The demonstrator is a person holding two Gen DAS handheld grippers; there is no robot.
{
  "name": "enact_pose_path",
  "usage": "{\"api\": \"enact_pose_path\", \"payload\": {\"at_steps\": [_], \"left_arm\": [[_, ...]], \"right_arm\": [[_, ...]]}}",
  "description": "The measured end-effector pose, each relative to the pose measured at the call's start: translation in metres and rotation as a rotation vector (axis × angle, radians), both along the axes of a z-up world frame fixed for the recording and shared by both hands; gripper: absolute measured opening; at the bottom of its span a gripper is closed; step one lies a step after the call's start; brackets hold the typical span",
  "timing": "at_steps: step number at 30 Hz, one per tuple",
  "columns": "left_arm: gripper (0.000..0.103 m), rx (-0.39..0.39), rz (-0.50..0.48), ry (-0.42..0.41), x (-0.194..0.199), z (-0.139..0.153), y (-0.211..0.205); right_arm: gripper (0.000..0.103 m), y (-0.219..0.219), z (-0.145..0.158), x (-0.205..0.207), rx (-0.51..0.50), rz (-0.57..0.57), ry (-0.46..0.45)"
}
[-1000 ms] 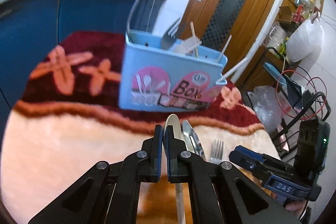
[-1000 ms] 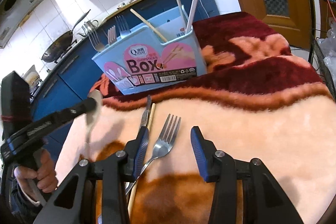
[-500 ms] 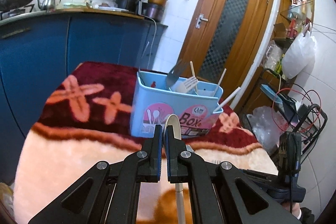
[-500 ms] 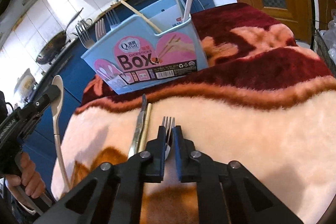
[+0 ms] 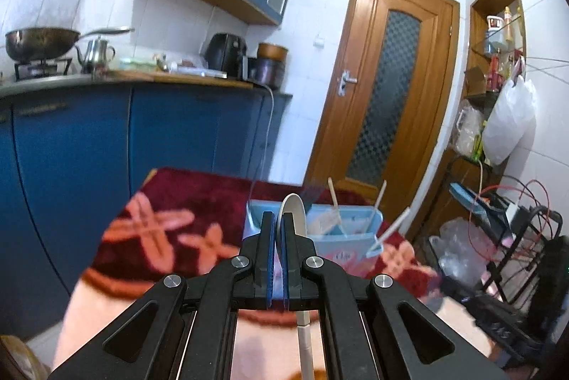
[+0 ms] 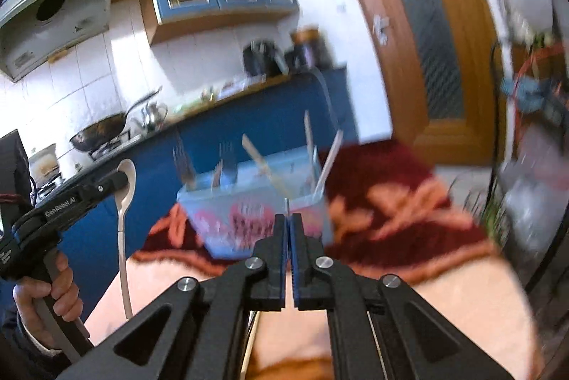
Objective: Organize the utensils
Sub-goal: 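Lift the spoon with the left tool while the right tool carries the fork over the box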
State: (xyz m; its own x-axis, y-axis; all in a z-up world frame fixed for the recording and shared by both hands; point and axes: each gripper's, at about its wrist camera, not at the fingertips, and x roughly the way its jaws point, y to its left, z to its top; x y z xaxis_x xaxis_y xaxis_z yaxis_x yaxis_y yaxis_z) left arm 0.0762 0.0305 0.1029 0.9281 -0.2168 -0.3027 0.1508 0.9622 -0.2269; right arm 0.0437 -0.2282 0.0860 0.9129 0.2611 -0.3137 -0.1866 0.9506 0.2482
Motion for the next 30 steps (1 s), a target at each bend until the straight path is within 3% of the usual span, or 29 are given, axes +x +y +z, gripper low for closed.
{"api": "enact_pose_path", "payload": {"at_steps": [15, 24, 30], "left_arm": [[0.003, 0.017, 0.177, -0.243, 0.046, 0.049, -0.002], [0.003, 0.057, 0.264, -0.335, 0.076, 0.044, -0.012], [0.003, 0.079, 0.314, -0.357, 0.086, 0.028, -0.016]], "right_arm": [[0.004, 0.003, 0.068, 0.048, -0.113, -0.117, -0.212], [0.004, 0.015, 0.081, 0.085, -0.146, -0.163, -0.271], [0.004, 0.018, 0.070, 0.097, -0.173, -0.191, -0.279]]}}
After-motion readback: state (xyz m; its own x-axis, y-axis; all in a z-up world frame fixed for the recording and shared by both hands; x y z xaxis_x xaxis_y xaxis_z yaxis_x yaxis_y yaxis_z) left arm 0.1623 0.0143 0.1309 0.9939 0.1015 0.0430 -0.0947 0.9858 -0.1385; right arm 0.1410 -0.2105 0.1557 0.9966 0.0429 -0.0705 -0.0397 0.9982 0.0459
